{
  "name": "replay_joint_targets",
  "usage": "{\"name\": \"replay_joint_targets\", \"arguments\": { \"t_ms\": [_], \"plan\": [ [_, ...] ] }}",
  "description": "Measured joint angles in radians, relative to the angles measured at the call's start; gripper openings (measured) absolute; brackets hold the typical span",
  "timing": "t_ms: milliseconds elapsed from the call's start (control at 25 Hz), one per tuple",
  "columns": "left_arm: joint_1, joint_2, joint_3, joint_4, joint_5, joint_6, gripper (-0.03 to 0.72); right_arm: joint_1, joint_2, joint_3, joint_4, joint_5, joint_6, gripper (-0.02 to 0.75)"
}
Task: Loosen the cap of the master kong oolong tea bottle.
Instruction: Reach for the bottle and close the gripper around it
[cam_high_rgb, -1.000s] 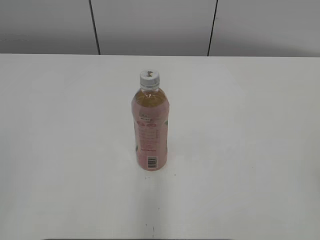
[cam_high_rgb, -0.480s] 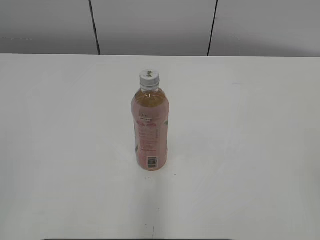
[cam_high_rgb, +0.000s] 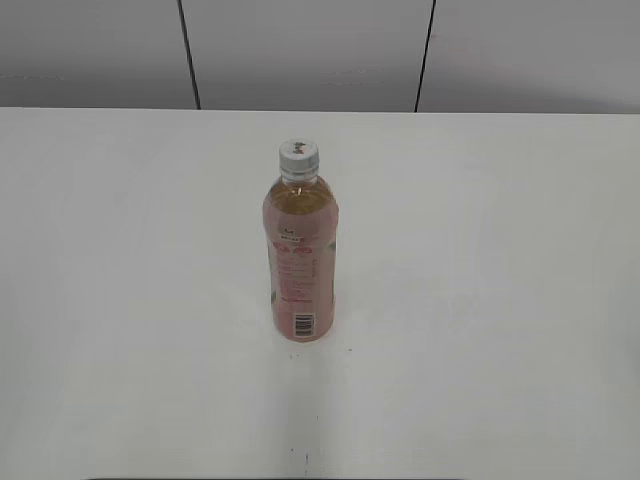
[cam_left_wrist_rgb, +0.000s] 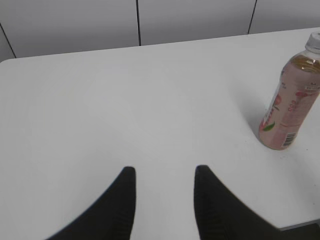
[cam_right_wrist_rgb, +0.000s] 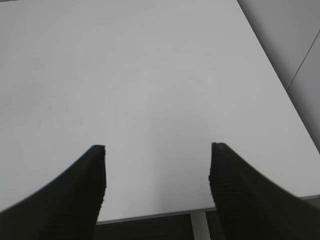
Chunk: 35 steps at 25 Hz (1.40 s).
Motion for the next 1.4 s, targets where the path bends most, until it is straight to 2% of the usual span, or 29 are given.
{"name": "replay_joint_targets", "arguments": {
  "t_ms": [280, 480, 840, 1400],
  "plan": [
    [0.0, 0.0, -0.013, 0.002, -0.054, 0.0, 0.241, 0.0, 0.0, 0.0, 0.0, 0.0, 0.0, 0.494],
    [0.0, 0.0, -0.014, 0.004, -0.269, 0.0, 0.241, 0.0, 0.0, 0.0, 0.0, 0.0, 0.0, 0.494],
    [0.0, 0.13, -0.003, 0.01, -0.506, 0.0, 0.241, 0.0, 0.0, 0.0, 0.0, 0.0, 0.0, 0.494],
    [0.0, 0.312, 0.281, -0.038, -0.977, 0.0, 0.242, 0.0, 0.0, 0.0, 0.0, 0.0, 0.0, 0.494]
  ]
}}
